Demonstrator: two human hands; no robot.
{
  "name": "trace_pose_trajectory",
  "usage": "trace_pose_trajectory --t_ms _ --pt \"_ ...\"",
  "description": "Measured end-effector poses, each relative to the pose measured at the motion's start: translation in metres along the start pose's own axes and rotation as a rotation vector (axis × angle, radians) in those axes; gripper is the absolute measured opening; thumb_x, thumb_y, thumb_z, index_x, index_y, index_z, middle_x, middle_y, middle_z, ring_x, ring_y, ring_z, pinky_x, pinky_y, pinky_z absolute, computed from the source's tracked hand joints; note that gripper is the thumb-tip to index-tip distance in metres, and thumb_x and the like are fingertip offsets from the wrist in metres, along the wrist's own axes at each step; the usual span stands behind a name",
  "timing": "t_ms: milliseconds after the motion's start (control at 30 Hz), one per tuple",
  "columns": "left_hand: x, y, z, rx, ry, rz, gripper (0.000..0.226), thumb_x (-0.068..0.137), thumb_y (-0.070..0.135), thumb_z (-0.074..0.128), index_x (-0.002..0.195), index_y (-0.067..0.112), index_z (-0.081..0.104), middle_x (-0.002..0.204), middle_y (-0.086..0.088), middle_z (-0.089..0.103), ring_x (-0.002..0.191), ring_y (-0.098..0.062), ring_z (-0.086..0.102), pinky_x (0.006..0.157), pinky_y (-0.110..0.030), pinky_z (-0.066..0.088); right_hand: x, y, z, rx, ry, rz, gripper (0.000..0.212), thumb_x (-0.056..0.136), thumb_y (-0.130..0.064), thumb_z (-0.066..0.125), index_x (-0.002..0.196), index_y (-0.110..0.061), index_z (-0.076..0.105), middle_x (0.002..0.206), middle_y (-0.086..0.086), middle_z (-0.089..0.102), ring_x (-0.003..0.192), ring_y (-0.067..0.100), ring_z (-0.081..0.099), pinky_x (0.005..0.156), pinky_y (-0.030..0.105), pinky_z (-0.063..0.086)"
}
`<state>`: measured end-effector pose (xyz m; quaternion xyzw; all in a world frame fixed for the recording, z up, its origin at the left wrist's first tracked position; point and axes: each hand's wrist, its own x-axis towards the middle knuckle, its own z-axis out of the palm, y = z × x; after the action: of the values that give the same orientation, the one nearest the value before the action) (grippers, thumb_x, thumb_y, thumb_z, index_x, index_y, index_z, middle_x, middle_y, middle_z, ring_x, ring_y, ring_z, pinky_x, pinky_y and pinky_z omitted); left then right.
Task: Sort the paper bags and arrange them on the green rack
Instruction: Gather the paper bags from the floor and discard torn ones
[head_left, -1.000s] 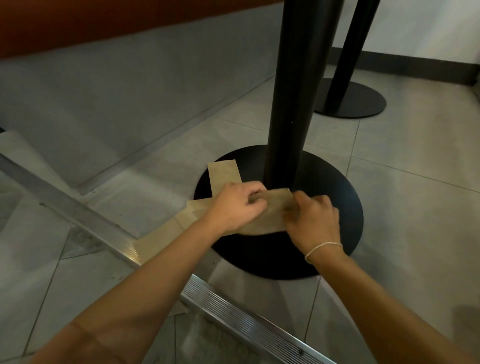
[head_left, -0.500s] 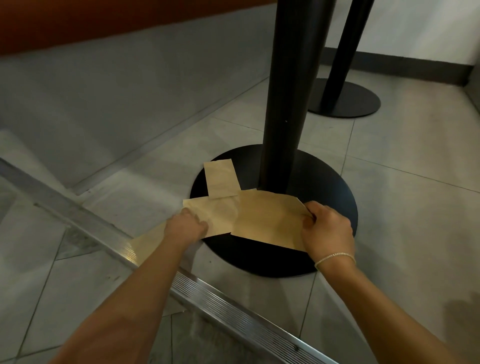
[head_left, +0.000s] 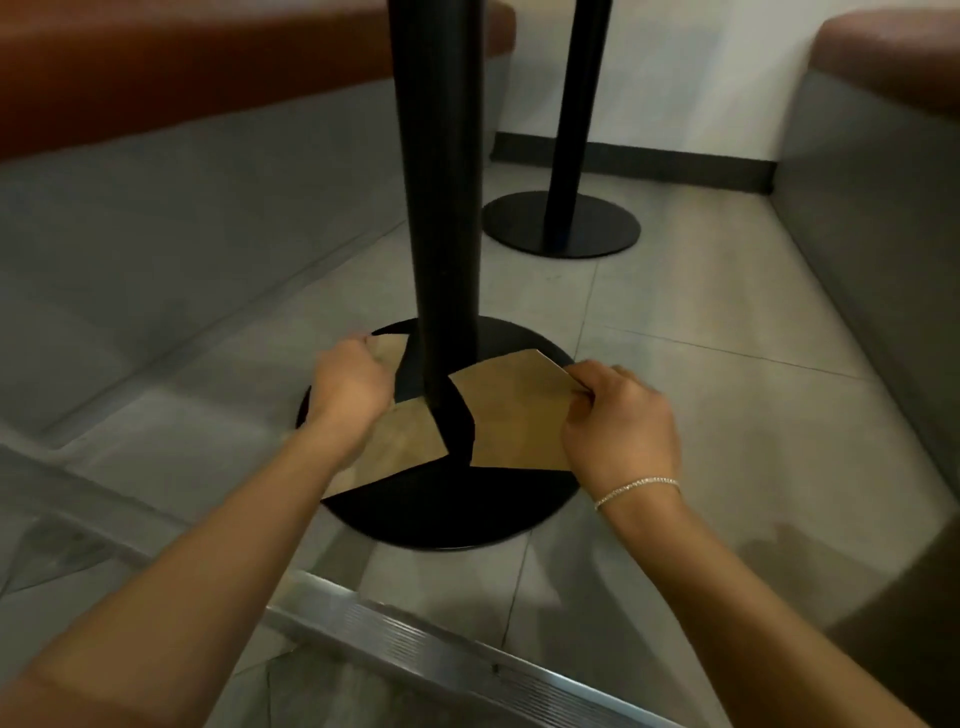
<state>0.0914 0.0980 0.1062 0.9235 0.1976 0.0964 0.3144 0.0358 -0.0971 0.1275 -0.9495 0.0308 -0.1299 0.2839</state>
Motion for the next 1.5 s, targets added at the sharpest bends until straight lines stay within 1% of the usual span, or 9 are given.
trace_pose_trajectory --t_ms 133,267,367,500,700,867,1000,1200,1500 --pt "-0.036 0.082 -0.015 -0.161 0.079 0.157 0.031 0.093 0.005 0.039 0.12 0.009 0.054 0.105 -0.008 0.054 0.093 -0.023 0.05 0.07 -0.023 0.032 -0.013 -0.007 -0.063 0.009 0.075 -0.021 0.037 0.086 -0.004 0.039 0.11 -0.02 0.062 0.093 0.002 0.053 0.084 0.025 0.053 0.07 0.031 0.043" --pt "-0.069 0.151 -0.032 -0.432 0.134 0.258 0.023 0.091 0.013 0.044 0.11 0.017 0.057 0.094 0.001 0.053 0.079 -0.012 0.046 0.061 -0.023 0.033 -0.02 -0.008 -0.138 -0.085 0.173 -0.019 0.036 0.088 -0.007 0.042 0.114 -0.024 0.058 0.092 0.002 0.05 0.088 0.024 0.051 0.068 0.029 0.035" --pt "-0.099 0.199 -0.048 -0.709 0.049 0.321 0.013 0.089 0.012 0.044 0.092 0.019 0.054 0.076 0.005 0.05 0.068 -0.009 0.045 0.057 -0.025 0.034 -0.025 0.005 -0.211 -0.107 0.282 0.031 0.035 0.087 -0.01 0.048 0.116 -0.026 0.06 0.11 0.006 0.061 0.104 0.029 0.057 0.084 0.036 0.047" --pt "-0.142 0.251 -0.075 -1.07 -0.113 0.385 0.029 0.083 -0.002 0.045 0.068 0.023 0.051 0.066 0.007 0.05 0.059 -0.006 0.048 0.053 -0.019 0.038 -0.034 0.026 -0.304 -0.294 0.342 0.103 0.036 0.086 -0.008 0.05 0.117 -0.022 0.063 0.122 0.014 0.059 0.113 0.035 0.053 0.096 0.036 0.043" --pt "-0.19 0.294 -0.087 -1.289 -0.272 0.451 0.02 0.071 -0.003 0.051 0.066 0.016 0.051 0.061 0.005 0.053 0.057 -0.01 0.052 0.048 -0.013 0.039 -0.059 0.048 -0.372 -0.693 0.15 0.24 0.033 0.092 -0.007 0.049 0.123 -0.012 0.06 0.132 0.019 0.051 0.119 0.037 0.048 0.097 0.038 0.039" --pt "-0.227 0.303 -0.065 -1.15 -0.465 0.568 0.018 0.065 0.002 0.054 0.059 0.017 0.047 0.053 0.006 0.047 0.048 -0.007 0.046 0.041 -0.012 0.031 -0.072 0.078 -0.354 -0.605 -0.084 0.256 0.039 0.088 -0.017 0.06 0.127 -0.019 0.056 0.131 0.006 0.055 0.119 0.026 0.051 0.095 0.027 0.039" --pt "-0.247 0.303 -0.035 -1.004 -0.593 0.608 0.015 0.069 0.001 0.056 0.065 0.015 0.054 0.063 0.0 0.051 0.063 -0.015 0.048 0.055 -0.021 0.039 -0.073 0.085 -0.349 -0.195 -0.008 0.095 0.079 0.069 -0.026 0.08 0.137 -0.024 0.041 0.132 -0.001 0.051 0.12 0.017 0.048 0.098 0.023 0.035" --pt "-0.261 0.299 0.006 -0.85 -0.716 0.683 0.018 0.08 0.002 0.056 0.076 0.02 0.058 0.077 -0.003 0.058 0.081 -0.022 0.057 0.074 -0.037 0.049 -0.069 0.084 -0.34 -0.335 0.059 -0.028 0.026 0.081 -0.015 0.067 0.106 -0.024 0.068 0.098 0.0 0.064 0.091 0.014 0.056 0.076 0.02 0.039" --pt "-0.197 0.247 0.032 -0.544 -0.509 0.656 0.014 0.085 0.017 0.062 0.084 0.03 0.056 0.09 0.007 0.061 0.092 -0.013 0.059 0.083 -0.029 0.049 -0.057 0.11 -0.299 -0.488 -0.161 0.183 0.031 0.086 -0.019 0.066 0.117 -0.019 0.062 0.118 0.004 0.062 0.108 0.023 0.058 0.09 0.028 0.044"
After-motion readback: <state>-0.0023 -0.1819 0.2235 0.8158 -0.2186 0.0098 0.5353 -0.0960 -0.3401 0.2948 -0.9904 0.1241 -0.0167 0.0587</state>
